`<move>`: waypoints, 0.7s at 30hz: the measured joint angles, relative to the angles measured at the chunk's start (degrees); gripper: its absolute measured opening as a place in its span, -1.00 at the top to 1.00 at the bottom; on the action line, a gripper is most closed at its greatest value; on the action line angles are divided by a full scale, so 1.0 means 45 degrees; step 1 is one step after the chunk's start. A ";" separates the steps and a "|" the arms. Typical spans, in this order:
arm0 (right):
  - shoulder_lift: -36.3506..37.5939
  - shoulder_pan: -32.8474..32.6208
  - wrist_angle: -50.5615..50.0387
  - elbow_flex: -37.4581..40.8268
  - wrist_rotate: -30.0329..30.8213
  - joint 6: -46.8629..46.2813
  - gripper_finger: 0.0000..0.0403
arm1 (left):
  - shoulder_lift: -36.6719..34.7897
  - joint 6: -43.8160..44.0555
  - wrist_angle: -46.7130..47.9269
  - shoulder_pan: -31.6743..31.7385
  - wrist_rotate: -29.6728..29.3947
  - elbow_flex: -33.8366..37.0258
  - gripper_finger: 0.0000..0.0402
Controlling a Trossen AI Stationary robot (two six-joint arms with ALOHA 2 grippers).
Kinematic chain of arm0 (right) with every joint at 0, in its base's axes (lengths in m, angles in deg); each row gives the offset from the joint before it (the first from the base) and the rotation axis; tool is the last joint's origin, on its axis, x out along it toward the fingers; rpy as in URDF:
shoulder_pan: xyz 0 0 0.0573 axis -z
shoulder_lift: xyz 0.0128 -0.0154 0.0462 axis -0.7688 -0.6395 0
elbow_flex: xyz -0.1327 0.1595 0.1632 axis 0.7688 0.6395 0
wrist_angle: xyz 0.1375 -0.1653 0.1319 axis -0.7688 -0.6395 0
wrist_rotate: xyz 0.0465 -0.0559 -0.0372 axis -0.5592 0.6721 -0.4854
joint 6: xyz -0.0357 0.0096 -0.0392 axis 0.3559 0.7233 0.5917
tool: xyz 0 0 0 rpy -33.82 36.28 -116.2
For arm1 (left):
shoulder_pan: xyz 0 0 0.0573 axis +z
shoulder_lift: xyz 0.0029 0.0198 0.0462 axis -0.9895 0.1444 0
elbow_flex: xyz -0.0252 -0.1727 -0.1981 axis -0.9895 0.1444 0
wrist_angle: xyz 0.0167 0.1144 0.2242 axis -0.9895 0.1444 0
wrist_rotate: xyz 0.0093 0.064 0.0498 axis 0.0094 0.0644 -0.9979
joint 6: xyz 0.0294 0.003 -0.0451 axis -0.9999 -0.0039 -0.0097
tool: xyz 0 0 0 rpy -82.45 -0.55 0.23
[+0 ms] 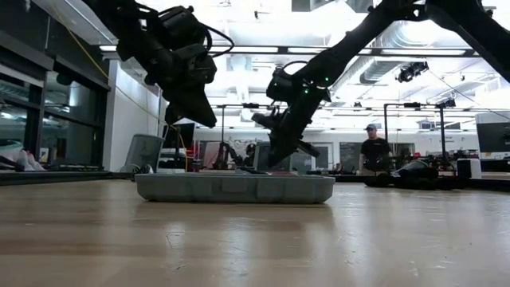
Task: Prefit tool cases
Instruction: Remove the orange hex key set from the gray prefit tool case
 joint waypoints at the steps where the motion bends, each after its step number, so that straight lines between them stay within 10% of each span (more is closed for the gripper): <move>1: -0.0112 0.0019 0.0019 0.0000 -0.0073 -0.0051 1.00 | 0.0000 -0.0064 0.0005 0.0000 -0.0005 0.0000 0.77; 21: 0.0213 -0.0515 -0.0902 0.0005 0.0605 0.0155 1.00 | 0.0000 -0.0558 0.0002 0.0044 -0.0742 -0.0005 0.77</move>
